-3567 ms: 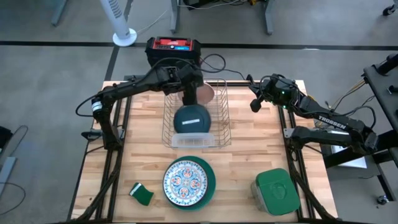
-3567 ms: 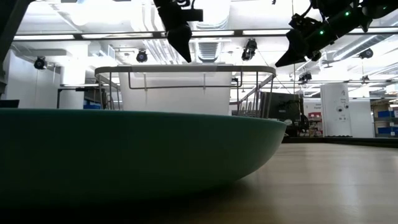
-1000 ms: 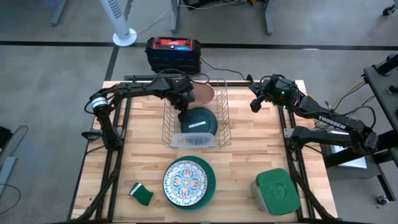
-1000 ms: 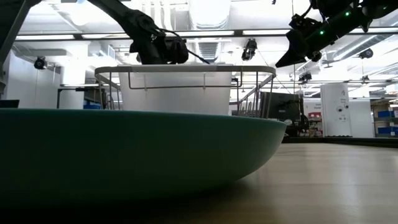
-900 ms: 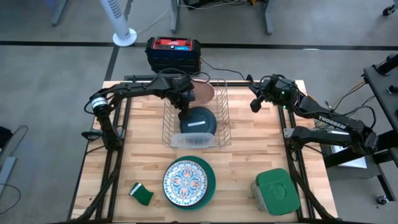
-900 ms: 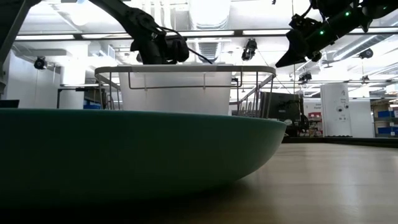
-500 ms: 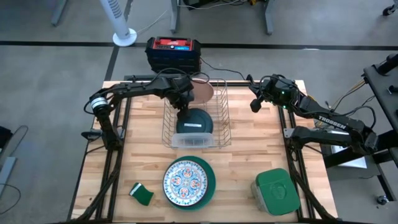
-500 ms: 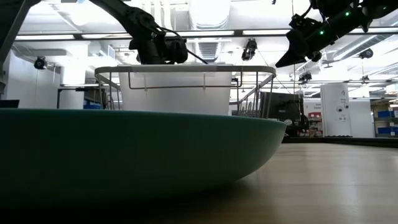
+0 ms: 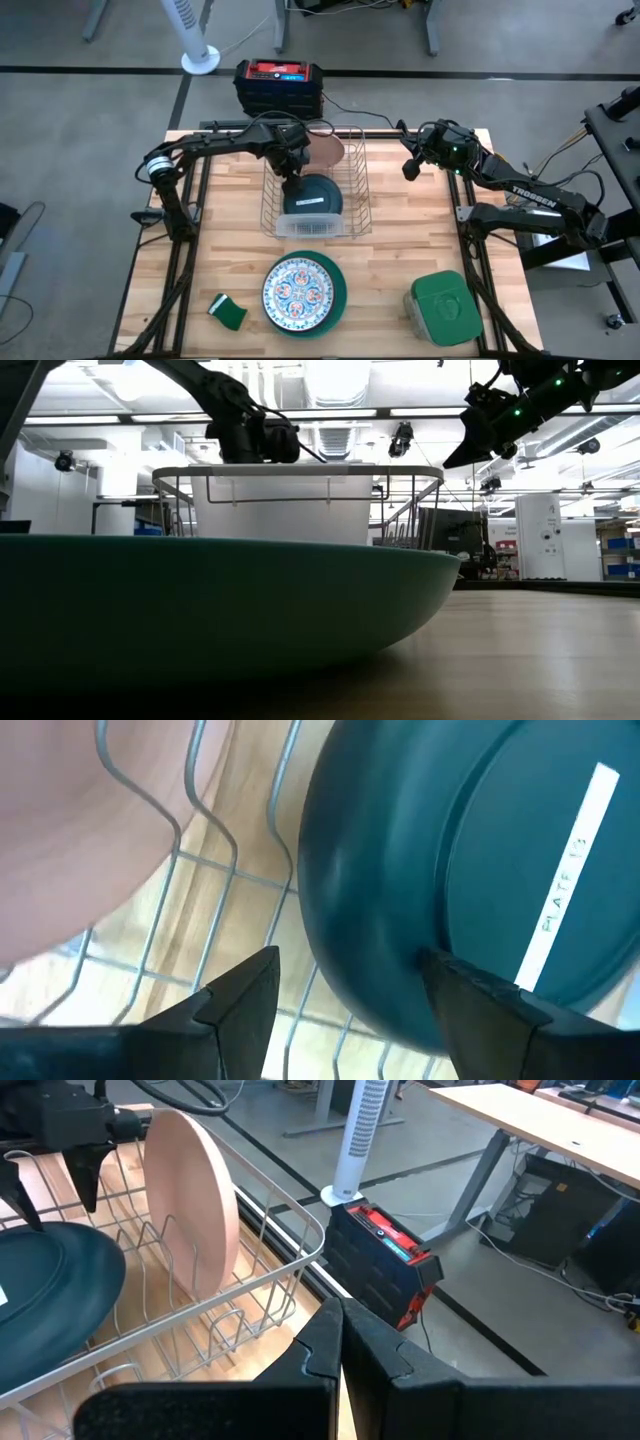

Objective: Sort dishes
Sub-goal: Put the dark green plate in the dishwasher rack

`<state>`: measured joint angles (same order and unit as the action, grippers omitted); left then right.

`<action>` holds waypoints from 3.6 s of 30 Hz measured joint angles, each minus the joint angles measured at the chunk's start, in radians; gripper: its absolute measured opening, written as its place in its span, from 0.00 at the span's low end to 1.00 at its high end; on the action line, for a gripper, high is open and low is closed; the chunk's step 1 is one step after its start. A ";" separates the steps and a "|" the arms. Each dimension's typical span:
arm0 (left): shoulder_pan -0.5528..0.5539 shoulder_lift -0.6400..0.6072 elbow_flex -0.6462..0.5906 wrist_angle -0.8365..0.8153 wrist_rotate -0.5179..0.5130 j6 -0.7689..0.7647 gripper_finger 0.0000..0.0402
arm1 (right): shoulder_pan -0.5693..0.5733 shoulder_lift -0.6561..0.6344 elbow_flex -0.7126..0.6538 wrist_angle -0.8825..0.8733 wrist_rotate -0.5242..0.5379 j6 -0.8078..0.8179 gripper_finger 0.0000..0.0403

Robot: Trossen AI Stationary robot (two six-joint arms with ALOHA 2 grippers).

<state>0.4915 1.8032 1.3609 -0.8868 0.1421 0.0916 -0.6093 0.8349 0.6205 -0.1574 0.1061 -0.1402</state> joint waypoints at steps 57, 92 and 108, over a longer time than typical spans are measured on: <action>-0.053 0.017 0.003 0.049 -0.051 0.021 0.36 | 0.025 0.054 0.086 0.023 -0.368 0.206 0.00; -0.053 0.029 -0.002 0.164 -0.130 0.003 0.31 | 0.116 0.805 0.528 -0.212 -0.481 0.103 0.03; -0.056 0.019 -0.001 0.166 -0.134 -0.021 0.31 | 0.181 0.837 0.546 -0.204 -0.409 -0.113 0.29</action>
<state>0.4353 1.8226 1.3595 -0.7212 0.0081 0.0703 -0.4283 1.6718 1.1660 -0.3611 -0.3031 -0.2532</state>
